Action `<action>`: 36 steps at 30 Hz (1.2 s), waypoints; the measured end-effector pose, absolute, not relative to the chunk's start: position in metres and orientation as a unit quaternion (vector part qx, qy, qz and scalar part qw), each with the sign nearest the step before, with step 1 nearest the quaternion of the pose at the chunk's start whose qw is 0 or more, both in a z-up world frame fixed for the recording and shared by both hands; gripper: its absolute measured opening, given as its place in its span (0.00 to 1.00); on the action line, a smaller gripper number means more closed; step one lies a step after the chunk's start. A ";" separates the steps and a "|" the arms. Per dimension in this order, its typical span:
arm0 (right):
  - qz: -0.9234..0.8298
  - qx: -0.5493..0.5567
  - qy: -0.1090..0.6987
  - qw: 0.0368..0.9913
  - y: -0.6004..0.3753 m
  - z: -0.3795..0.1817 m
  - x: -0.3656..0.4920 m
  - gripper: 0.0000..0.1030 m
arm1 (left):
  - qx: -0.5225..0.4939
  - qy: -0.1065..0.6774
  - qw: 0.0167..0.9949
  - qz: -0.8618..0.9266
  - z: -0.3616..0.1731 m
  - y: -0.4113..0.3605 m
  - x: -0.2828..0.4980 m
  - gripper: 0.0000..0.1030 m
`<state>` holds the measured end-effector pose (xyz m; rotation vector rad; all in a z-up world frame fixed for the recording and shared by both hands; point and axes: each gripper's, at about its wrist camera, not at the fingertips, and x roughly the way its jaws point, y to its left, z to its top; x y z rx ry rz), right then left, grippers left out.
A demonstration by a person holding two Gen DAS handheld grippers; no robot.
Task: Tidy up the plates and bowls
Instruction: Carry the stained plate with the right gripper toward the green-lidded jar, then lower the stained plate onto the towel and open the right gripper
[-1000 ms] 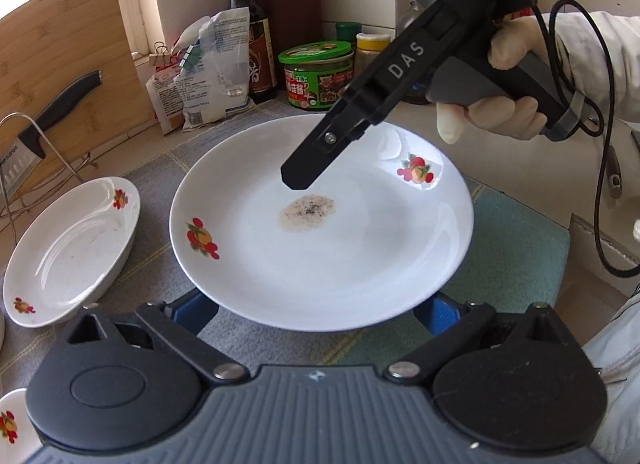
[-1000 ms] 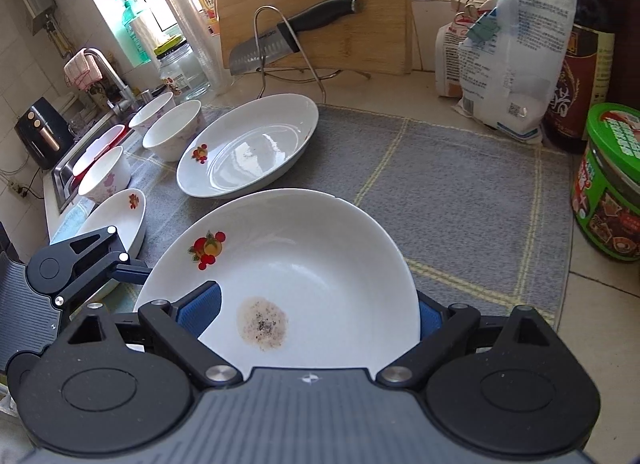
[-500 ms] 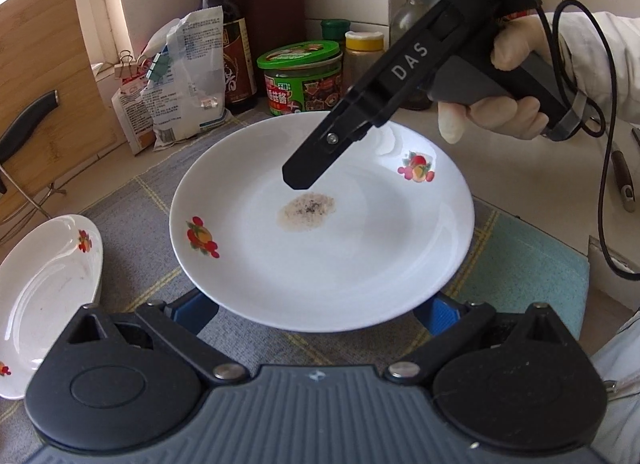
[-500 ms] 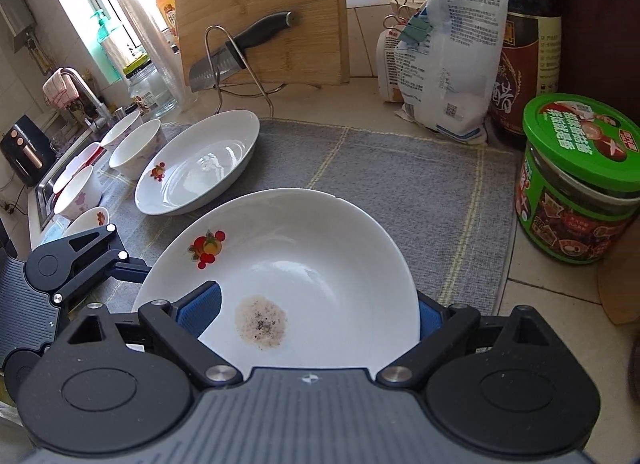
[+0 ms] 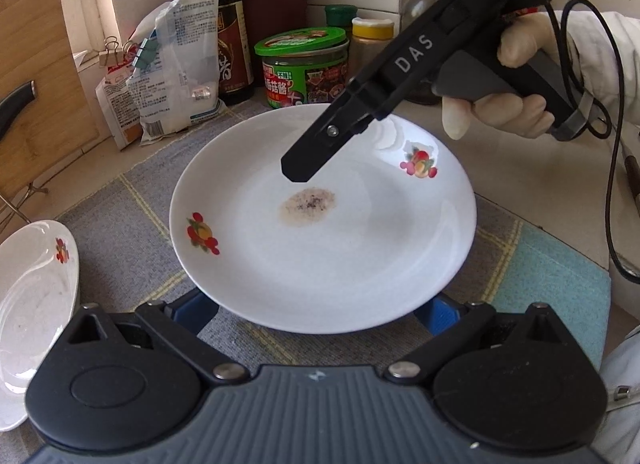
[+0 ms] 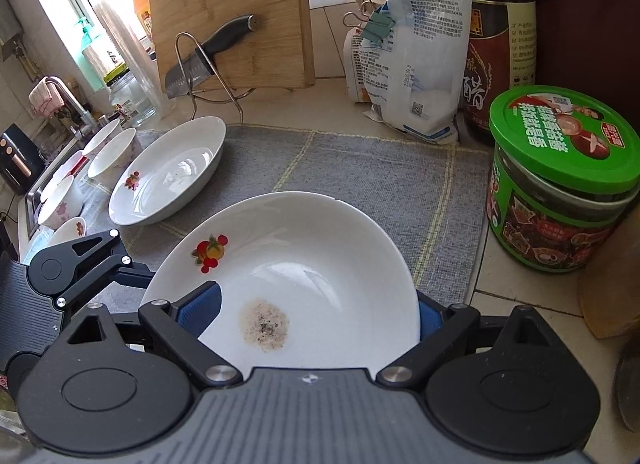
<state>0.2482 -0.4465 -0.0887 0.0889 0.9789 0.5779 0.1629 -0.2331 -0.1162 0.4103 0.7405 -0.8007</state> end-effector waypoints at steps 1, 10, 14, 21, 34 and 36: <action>0.272 0.043 0.464 0.842 -0.447 -0.090 0.249 0.95 | 0.193 0.350 0.835 -0.378 -0.117 -0.233 0.164 0.99; 0.265 0.041 0.465 0.844 -0.447 -0.094 0.252 0.95 | 0.192 0.352 0.835 -0.376 -0.117 -0.234 0.166 0.99; 0.257 0.037 0.468 0.845 -0.446 -0.096 0.252 0.96 | 0.194 0.350 0.835 -0.378 -0.116 -0.235 0.164 0.99; 0.236 0.014 0.442 0.865 -0.444 -0.078 0.243 1.00 | 0.184 0.348 0.841 -0.370 -0.105 -0.226 0.155 0.99; 0.147 -0.066 0.348 0.923 -0.381 -0.024 0.179 1.00 | 0.138 0.331 0.890 -0.280 -0.062 -0.170 0.112 0.99; 0.147 -0.071 0.345 0.924 -0.364 -0.019 0.167 1.00 | 0.127 0.326 0.898 -0.267 -0.058 -0.154 0.104 0.99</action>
